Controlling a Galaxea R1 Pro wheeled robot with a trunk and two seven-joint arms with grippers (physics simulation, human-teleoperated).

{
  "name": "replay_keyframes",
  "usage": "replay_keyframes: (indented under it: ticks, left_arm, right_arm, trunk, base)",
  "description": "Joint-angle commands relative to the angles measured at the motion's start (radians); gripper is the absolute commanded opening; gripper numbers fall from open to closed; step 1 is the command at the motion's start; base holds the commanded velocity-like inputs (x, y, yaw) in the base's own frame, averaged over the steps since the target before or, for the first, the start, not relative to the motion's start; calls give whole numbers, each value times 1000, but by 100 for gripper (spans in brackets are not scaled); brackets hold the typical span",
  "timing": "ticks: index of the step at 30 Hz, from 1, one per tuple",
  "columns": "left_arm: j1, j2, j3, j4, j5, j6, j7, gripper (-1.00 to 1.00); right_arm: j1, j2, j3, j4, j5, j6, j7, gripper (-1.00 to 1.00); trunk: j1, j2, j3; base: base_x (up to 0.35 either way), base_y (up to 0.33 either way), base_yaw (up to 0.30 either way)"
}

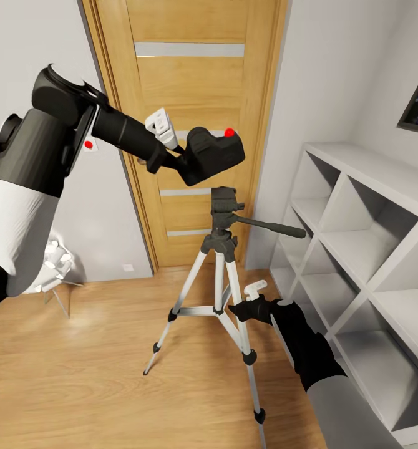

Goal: Attach the digital camera to the camera tripod in the bedroom.

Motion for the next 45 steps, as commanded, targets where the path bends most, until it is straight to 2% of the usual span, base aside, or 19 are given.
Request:
replay_keyframes:
  ticks: [1,6,17,27,32,45]
  left_arm:
    - [-1,0,-2,0,-8,6,-8,-100]
    - [-1,-2,-8,3,-8,2,-3,-100]
    - [-1,-27,-20,29,-12,-7,3,-100]
    - [-1,-38,-102,45,-13,-8,5,-100]
    - [-1,-39,-118,56,-16,-8,5,-100]
    - [-1,-39,-117,61,-12,-19,26,-100]
  right_arm:
    - [-1,0,-2,43,40,2,9,-100]
    - [-1,0,-2,44,40,2,9,-100]
    - [-1,1,0,43,40,2,9,-100]
    - [-1,0,1,43,40,2,9,-100]
    - [-1,0,1,43,40,2,9,-100]
    - [-1,0,1,43,40,2,9,-100]
  trunk:
    - [1,-2,-2]
    - [1,-2,-2]
    - [1,-2,-2]
    - [1,-2,-2]
    - [1,-2,-2]
    - [1,-2,-2]
  base:
    - [0,0,0]
    - [0,0,0]
    - [0,0,0]
    - [0,0,0]
    - [0,0,0]
    - [0,0,0]
